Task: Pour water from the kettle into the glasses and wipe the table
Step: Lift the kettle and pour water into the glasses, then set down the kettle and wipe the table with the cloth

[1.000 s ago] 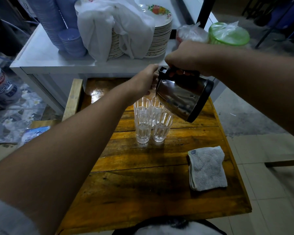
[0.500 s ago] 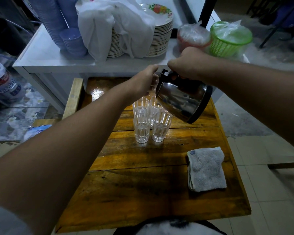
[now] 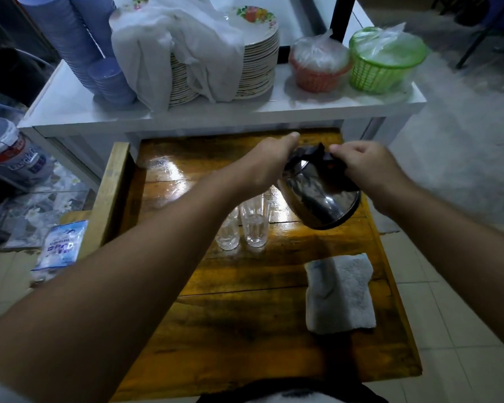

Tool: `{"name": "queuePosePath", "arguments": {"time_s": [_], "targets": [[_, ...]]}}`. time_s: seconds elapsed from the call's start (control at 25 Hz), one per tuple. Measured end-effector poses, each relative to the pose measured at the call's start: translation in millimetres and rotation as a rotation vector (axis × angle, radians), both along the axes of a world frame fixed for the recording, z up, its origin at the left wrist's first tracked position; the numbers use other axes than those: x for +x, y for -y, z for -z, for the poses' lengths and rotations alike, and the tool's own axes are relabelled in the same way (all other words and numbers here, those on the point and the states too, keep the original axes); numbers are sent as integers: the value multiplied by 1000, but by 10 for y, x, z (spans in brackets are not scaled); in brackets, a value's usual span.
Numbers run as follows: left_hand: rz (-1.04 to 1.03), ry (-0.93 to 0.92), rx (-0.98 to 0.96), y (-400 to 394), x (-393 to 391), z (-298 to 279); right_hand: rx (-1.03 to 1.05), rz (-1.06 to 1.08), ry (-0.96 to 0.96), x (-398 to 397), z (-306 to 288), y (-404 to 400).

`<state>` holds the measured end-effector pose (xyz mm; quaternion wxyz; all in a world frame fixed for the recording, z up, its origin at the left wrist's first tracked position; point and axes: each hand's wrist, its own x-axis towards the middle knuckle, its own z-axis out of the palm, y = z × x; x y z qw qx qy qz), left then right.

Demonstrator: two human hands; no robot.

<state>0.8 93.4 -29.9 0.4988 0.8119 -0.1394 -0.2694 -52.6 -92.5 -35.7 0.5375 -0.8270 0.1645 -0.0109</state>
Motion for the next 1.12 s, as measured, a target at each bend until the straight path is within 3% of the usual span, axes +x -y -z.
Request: {"name": "queuePosePath", "arguments": {"time_s": [0.2,0.4,0.72,0.96,1.04,1.12], "targets": [[167,245,308,693,-121,261,184,-10,-32,-341,642,359],[265,346,439,1244,-191,536,385,84,-74,-531,1161,540],[393,546,563,1356,-438,1016,426,152,-124,-781,1706,653],[290,604,490,1374,-493,1075,307,273,-52,-902,1638,579],[140,591,358,1277,-695,1132,126,297,55,-1110,1638,533],[-17,486,249,1038,-1061,1267,-145,117,88,-1373,1718,461]]}}
